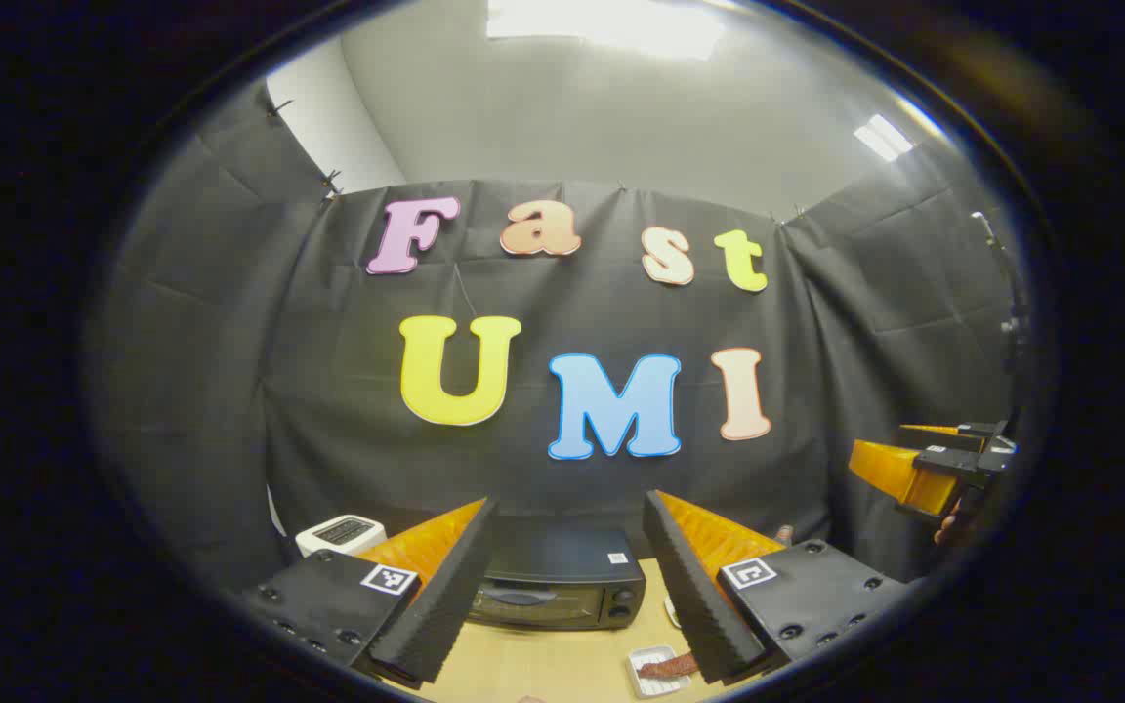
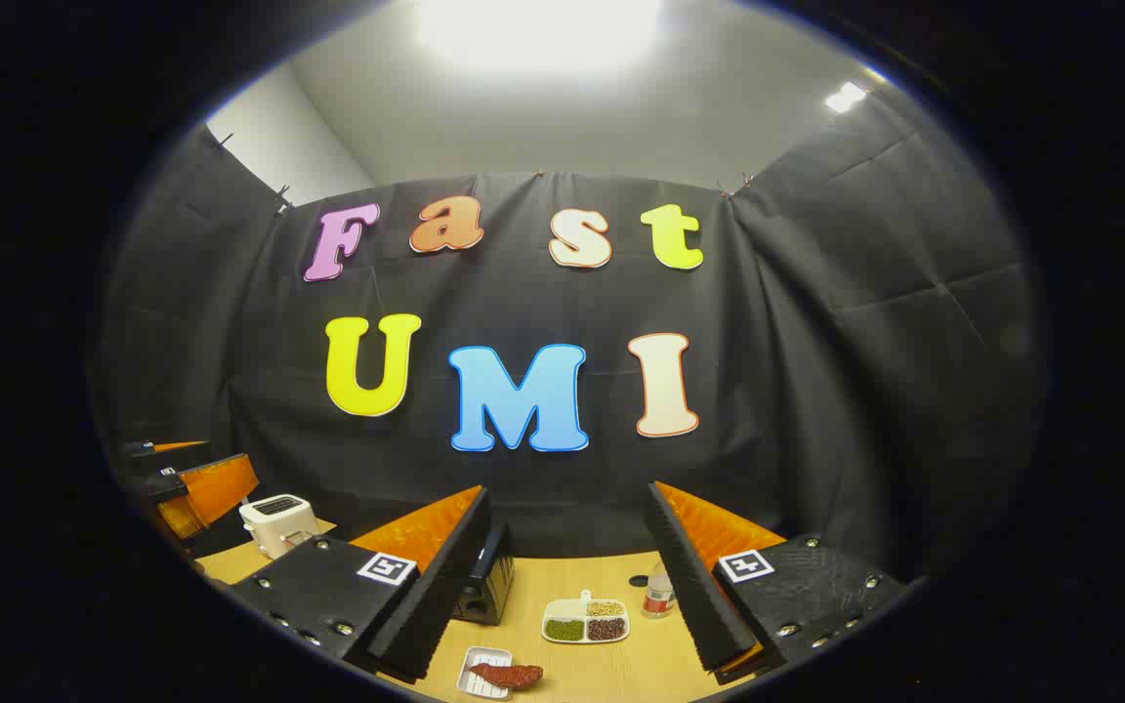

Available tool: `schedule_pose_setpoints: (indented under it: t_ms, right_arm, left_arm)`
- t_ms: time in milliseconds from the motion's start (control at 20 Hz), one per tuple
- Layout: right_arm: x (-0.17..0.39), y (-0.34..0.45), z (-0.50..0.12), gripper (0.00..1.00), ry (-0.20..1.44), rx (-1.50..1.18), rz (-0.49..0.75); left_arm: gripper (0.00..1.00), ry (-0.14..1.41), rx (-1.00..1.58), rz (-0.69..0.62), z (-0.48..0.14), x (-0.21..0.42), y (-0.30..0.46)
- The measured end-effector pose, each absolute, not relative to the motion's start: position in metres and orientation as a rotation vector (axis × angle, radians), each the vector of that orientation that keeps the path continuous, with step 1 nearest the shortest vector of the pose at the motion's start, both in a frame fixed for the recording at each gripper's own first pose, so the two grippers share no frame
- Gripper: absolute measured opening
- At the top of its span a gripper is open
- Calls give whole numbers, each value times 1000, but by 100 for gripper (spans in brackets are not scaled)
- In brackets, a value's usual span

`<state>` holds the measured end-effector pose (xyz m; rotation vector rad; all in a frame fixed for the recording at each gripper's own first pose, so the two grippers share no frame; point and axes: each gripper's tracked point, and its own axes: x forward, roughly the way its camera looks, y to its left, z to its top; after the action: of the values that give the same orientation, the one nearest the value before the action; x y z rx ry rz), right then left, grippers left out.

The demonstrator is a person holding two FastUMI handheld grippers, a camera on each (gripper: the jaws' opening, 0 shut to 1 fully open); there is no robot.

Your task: Open the electric oven with the left hand, put the food in, and close the electric oven.

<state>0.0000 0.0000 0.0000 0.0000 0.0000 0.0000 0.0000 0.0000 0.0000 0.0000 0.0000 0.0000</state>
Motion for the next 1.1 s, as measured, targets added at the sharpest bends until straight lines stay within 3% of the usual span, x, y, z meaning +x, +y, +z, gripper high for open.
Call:
schedule_pose_setpoints:
  t_ms: [800,1100]
  right_arm:
    - [24,-16,-9,97,46,50,71]
    - [33,-19,-11,98,47,51,52]
  left_arm:
    - [100,8,2,40,0,26,-29]
    - [100,33,4,44,-21,45,-8]
